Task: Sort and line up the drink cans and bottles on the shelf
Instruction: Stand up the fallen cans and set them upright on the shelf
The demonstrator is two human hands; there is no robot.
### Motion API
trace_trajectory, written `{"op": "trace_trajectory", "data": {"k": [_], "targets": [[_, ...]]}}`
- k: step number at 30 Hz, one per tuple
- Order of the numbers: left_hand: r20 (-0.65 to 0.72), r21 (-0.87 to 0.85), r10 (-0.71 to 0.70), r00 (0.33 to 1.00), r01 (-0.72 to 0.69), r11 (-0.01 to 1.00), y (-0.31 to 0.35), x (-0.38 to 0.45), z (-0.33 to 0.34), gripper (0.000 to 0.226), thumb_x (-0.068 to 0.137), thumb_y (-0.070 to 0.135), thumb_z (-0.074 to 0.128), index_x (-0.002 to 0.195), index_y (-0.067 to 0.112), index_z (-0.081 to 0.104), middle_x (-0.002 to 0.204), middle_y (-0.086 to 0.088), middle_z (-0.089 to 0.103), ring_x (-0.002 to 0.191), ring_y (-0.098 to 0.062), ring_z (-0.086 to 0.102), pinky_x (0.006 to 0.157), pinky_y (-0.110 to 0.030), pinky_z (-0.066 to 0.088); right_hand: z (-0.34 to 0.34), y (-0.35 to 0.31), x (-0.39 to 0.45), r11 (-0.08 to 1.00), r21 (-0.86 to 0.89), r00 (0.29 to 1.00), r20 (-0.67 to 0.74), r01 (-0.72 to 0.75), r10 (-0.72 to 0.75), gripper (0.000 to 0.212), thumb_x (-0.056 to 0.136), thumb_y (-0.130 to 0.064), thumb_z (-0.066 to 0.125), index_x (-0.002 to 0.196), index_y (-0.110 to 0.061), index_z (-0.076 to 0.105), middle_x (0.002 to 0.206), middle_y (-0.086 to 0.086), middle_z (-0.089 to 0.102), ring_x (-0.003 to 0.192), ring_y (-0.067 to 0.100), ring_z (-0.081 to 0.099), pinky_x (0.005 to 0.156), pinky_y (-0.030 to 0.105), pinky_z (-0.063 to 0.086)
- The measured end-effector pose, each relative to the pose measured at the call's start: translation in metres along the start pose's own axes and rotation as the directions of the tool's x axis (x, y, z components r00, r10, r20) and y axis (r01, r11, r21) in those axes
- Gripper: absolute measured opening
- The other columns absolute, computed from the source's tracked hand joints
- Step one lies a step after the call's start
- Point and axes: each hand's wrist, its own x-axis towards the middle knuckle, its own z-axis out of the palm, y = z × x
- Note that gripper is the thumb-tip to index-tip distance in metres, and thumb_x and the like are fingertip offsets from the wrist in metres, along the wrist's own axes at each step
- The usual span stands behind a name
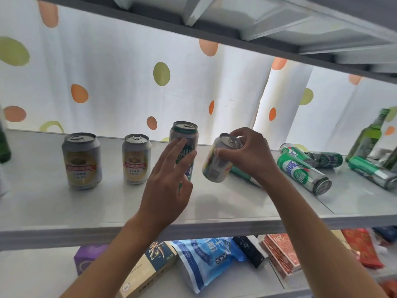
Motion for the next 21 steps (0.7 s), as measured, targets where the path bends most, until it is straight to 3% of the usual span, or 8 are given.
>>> {"op": "trace_trajectory", "data": {"k": [2, 6, 14, 18, 21], "targets": [[-0.011, -0.018, 0.015, 1.0, -0.015, 1.0, -0.001, -0.001, -0.001, 0.051, 0.08, -0.001, 0.052, 0.131, 0.006, 0.054, 0.149, -0.012, 0.042, 0.142, -0.024, 0.033, 0.114, -0.027, 0.029, 0.001, -0.002, 0.007, 0.998, -0.069, 0.999, 0.045, 0.01, -0.007, 0.052, 0.045, -0.06, 0.073, 0.086, -0.029, 0.065, 0.08, -0.015, 0.068, 0.073, 0.0, 0.064, 0.06, 0.024, 0.049], [-0.002, -0.038, -0.026, 1.0, 0.026, 0.999, -0.001, -0.002, -0.002, 0.05, 0.08, 0.0, 0.054, 0.129, 0.005, 0.054, 0.144, -0.012, 0.048, 0.137, -0.024, 0.04, 0.107, -0.033, 0.037, 0.013, -0.002, 0.007, 0.979, -0.203, 0.995, 0.095, 0.03, -0.01, 0.06, 0.046, -0.072, 0.078, 0.083, -0.025, 0.066, 0.077, -0.015, 0.063, 0.073, 0.001, 0.059, 0.057, 0.024, 0.042], [0.024, -0.08, -0.067, 0.997, 0.068, 0.994, -0.002, -0.003, -0.005, 0.05, 0.078, 0.001, 0.054, 0.129, 0.005, 0.054, 0.141, -0.01, 0.049, 0.136, -0.023, 0.04, 0.112, -0.016, 0.024, 0.031, -0.005, -0.008, 0.93, -0.368, 1.0, 0.015, 0.003, 0.003, 0.074, 0.046, -0.092, 0.059, 0.076, -0.025, 0.045, 0.071, -0.009, 0.057, 0.065, 0.008, 0.053, 0.049, 0.028, 0.033], [0.026, -0.099, -0.042, 0.999, 0.044, 0.994, -0.003, -0.003, -0.006, 0.049, 0.078, 0.001, 0.052, 0.127, 0.004, 0.056, 0.14, -0.01, 0.051, 0.134, -0.025, 0.042, 0.111, -0.025, 0.031, 0.033, -0.008, -0.013, 0.907, -0.419, 0.999, 0.007, -0.036, 0.043, 0.082, 0.044, -0.1, 0.05, 0.08, -0.026, 0.044, 0.074, -0.01, 0.059, 0.068, 0.009, 0.055, 0.052, 0.029, 0.039], [0.023, -0.109, -0.007, 1.0, 0.01, 0.994, -0.004, -0.004, -0.007, 0.047, 0.079, 0.001, 0.052, 0.126, 0.003, 0.056, 0.138, -0.012, 0.053, 0.132, -0.027, 0.045, 0.106, -0.036, 0.04, 0.029, -0.009, -0.02, 0.881, -0.47, 0.998, 0.017, -0.049, 0.065, 0.091, 0.05, -0.105, 0.033, 0.091, -0.026, 0.049, 0.083, -0.011, 0.061, 0.075, 0.012, 0.058, 0.064, 0.033, 0.05]]}}
